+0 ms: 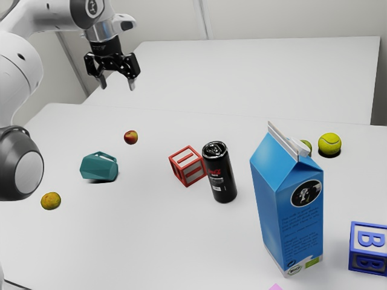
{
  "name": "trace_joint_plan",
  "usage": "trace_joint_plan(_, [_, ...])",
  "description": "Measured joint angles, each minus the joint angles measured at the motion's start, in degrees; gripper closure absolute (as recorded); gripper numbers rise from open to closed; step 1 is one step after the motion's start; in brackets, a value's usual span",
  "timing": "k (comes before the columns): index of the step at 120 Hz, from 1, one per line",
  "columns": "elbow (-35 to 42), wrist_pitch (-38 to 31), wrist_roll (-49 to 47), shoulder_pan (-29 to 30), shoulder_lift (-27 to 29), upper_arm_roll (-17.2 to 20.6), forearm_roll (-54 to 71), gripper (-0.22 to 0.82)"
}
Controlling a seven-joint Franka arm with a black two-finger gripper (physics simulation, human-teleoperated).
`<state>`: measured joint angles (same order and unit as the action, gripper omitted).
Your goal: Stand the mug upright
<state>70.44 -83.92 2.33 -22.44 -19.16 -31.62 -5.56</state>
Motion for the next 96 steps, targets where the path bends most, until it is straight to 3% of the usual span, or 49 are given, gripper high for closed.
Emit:
trace_joint_plan(28, [3.07,1.68,0.24,2.34,2.00,-0.41,-1.56,0.00])
trace_joint_plan(50, [27.39,-4.79,0.38,5.62,16.96,-0.82,-2.66,0.00])
trace_joint_plan(63, [37.44,-10.64,2.14,8.27,22.28,-2.16,-3.04,0.00])
trace_joint_plan(80, [42.14,-16.22,5.88,13.68,23.36,-3.56,-4.46,0.00])
trace_joint_plan(96, [43.25,-20.07,11.14,16.46,20.97,-4.98,-9.25,0.00])
